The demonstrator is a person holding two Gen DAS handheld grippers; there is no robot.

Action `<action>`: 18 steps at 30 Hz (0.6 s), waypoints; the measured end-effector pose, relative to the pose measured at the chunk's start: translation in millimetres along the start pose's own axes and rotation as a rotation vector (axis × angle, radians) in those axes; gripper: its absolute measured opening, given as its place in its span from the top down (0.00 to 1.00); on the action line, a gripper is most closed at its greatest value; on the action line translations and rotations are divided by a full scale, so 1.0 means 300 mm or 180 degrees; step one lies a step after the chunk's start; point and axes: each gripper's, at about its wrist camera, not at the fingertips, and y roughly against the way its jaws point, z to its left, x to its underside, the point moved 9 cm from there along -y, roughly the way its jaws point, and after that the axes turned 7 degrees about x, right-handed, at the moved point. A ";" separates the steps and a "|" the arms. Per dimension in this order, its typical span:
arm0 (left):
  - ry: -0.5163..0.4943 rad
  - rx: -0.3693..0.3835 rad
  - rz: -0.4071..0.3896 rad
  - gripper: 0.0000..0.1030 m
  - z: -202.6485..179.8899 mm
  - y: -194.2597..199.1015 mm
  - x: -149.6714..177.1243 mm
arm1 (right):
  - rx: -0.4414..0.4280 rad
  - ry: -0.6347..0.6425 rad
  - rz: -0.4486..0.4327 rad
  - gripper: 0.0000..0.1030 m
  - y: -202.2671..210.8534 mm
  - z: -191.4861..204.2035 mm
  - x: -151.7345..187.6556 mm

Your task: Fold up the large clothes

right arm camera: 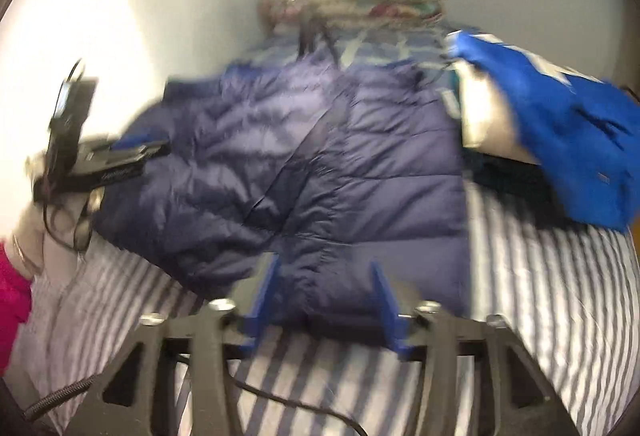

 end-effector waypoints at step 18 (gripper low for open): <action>0.0028 0.0078 0.0274 0.54 -0.118 -0.109 0.203 | -0.0750 -0.1995 0.0360 0.29 -0.167 -0.243 0.142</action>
